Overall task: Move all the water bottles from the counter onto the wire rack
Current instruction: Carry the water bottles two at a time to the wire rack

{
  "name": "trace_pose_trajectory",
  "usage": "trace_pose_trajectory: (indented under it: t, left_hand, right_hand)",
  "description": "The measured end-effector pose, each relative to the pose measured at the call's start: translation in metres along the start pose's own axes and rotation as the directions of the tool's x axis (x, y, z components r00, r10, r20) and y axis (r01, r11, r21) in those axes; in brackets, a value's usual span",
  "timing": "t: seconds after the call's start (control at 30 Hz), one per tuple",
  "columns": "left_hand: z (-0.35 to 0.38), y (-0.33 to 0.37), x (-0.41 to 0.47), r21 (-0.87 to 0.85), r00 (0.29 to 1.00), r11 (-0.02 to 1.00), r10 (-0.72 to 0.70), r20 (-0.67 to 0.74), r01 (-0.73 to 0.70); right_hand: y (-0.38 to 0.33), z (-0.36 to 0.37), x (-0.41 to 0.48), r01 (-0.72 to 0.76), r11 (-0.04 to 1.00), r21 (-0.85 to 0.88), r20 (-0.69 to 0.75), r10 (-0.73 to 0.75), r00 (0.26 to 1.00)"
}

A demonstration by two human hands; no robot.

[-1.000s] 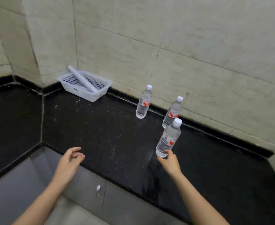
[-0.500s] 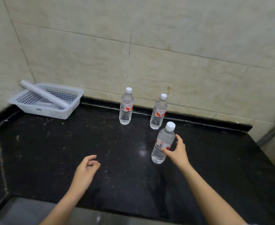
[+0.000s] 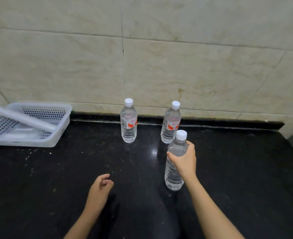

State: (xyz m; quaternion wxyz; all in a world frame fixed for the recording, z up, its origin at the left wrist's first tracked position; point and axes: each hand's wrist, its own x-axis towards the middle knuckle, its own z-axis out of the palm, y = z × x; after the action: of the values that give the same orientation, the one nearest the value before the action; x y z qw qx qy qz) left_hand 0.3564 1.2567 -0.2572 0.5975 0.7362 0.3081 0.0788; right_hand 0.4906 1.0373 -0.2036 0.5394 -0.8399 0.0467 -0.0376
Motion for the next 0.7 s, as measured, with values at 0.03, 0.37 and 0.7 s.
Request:
trace_pose_trajectory:
  t: [0.03,0.37,0.7]
  left_hand:
    - [0.006,-0.001,0.006,0.003,1.000,1.000,-0.012,0.014,0.012]
    - [0.027,0.084,0.130,0.167,0.981,0.967,0.187,0.049,-0.193]
    - [0.056,0.120,0.202,-0.073,0.922,0.949,0.315,0.227,-0.306]
  right_hand:
    - [0.000,0.003,-0.001,-0.014,1.000,0.001,-0.024,0.014,1.000]
    - [-0.007,0.016,-0.021,-0.128,0.992,-0.025,-0.219,0.119,0.968]
    - [-0.009,0.030,-0.028,-0.187,0.982,-0.008,-0.357,0.172,0.918]
